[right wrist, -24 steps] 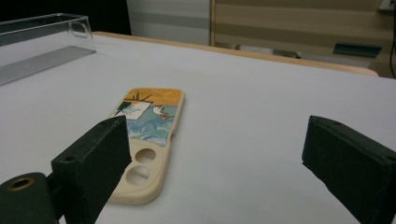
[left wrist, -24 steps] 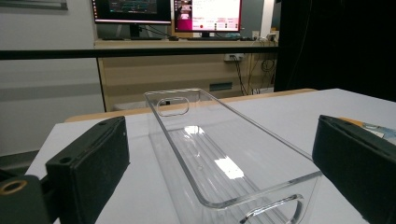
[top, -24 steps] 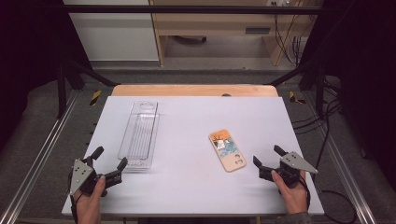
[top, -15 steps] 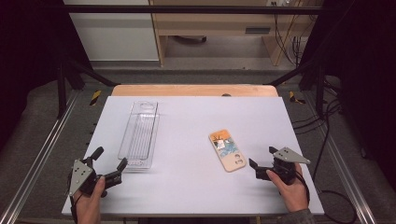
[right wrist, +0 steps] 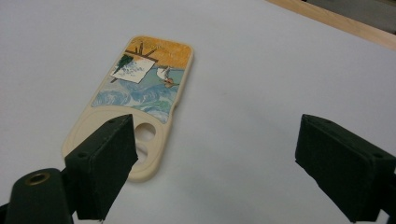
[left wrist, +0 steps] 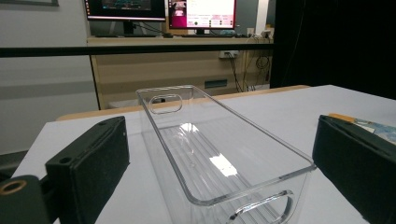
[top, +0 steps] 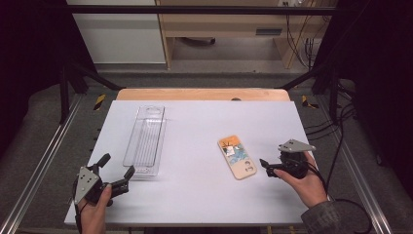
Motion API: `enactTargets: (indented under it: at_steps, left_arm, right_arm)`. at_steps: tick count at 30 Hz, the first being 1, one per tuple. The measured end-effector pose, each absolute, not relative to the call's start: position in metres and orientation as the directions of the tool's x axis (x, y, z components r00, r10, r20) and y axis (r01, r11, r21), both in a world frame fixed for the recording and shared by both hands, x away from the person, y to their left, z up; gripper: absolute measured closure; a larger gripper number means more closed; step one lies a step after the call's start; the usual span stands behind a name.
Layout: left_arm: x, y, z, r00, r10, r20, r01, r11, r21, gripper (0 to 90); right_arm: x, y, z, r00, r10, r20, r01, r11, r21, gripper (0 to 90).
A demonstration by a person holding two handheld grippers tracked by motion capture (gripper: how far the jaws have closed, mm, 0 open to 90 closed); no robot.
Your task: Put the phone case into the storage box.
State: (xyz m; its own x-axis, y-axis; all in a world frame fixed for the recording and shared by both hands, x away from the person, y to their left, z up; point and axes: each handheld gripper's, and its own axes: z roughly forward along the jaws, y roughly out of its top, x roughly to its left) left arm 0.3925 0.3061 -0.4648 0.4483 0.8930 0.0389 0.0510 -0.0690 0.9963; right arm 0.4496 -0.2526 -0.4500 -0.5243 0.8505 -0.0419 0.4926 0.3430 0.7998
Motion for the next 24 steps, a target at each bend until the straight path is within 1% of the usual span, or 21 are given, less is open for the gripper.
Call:
enactTargets:
  at_steps: [2,3,8,9,10,11,12,13,18,19,20,21,22,24]
  left_arm:
    - [0.393,0.306,-0.465,0.45,0.892,0.039,0.051,-0.07,0.996,3.6]
    - [0.393,0.306,-0.465,0.45,0.892,0.039,0.051,-0.069,0.996,3.6]
    - [0.393,0.306,-0.465,0.449,0.893,0.037,0.053,-0.068,0.996,3.6]
    - [0.392,0.306,-0.465,0.448,0.893,0.036,0.055,-0.067,0.996,3.6]
    - [0.392,0.306,-0.465,0.448,0.893,0.036,0.055,-0.067,0.996,3.6]
    - [0.392,0.307,-0.465,0.449,0.893,0.036,0.056,-0.068,0.996,3.7]
    - [0.392,0.307,-0.465,0.45,0.893,0.035,0.056,-0.067,0.996,3.7]
    - [0.392,0.307,-0.465,0.451,0.892,0.033,0.056,-0.066,0.996,3.8]
    - [0.393,0.306,-0.465,0.452,0.891,0.034,0.058,-0.068,0.996,3.8]
    - [0.393,0.306,-0.466,0.452,0.891,0.035,0.059,-0.069,0.996,3.8]
    - [0.393,0.306,-0.466,0.452,0.891,0.037,0.059,-0.072,0.996,3.8]
    - [0.393,0.306,-0.466,0.453,0.891,0.038,0.059,-0.072,0.996,3.8]
    - [0.393,0.306,-0.466,0.453,0.891,0.038,0.059,-0.072,0.996,3.8]
    - [0.393,0.306,-0.465,0.452,0.891,0.036,0.06,-0.071,0.996,3.9]
  right_arm:
    - [0.451,-0.252,-0.449,-0.524,0.851,-0.041,0.495,0.344,0.798,13.2]
    - [0.455,-0.252,-0.445,-0.523,0.852,-0.034,0.503,0.341,0.794,15.5]
    - [0.465,-0.25,-0.442,-0.526,0.85,-0.039,0.508,0.35,0.787,19.3]
    - [0.469,-0.249,-0.441,-0.522,0.852,-0.035,0.514,0.347,0.784,23.0]
    - [0.469,-0.249,-0.441,-0.522,0.852,-0.035,0.514,0.347,0.784,23.0]
    - [0.473,-0.248,-0.442,-0.518,0.855,-0.02,0.522,0.335,0.784,27.8]
    - [0.473,-0.248,-0.442,-0.518,0.855,-0.02,0.522,0.335,0.784,27.8]
    - [0.475,-0.247,-0.443,-0.519,0.854,-0.016,0.522,0.333,0.785,29.9]
    - [0.486,-0.244,-0.449,-0.513,0.858,-0.005,0.532,0.322,0.783,44.3]
    - [0.49,-0.242,-0.452,-0.51,0.86,0.0,0.537,0.318,0.781,51.9]
    - [0.491,-0.242,-0.453,-0.51,0.86,0.0,0.537,0.318,0.781,54.5]
    - [0.491,-0.242,-0.453,-0.51,0.86,0.0,0.537,0.318,0.781,54.5]
    - [0.494,-0.24,-0.455,-0.508,0.861,-0.002,0.538,0.319,0.78,62.5]
    - [0.497,-0.239,-0.458,-0.507,0.862,0.003,0.538,0.314,0.782,68.9]
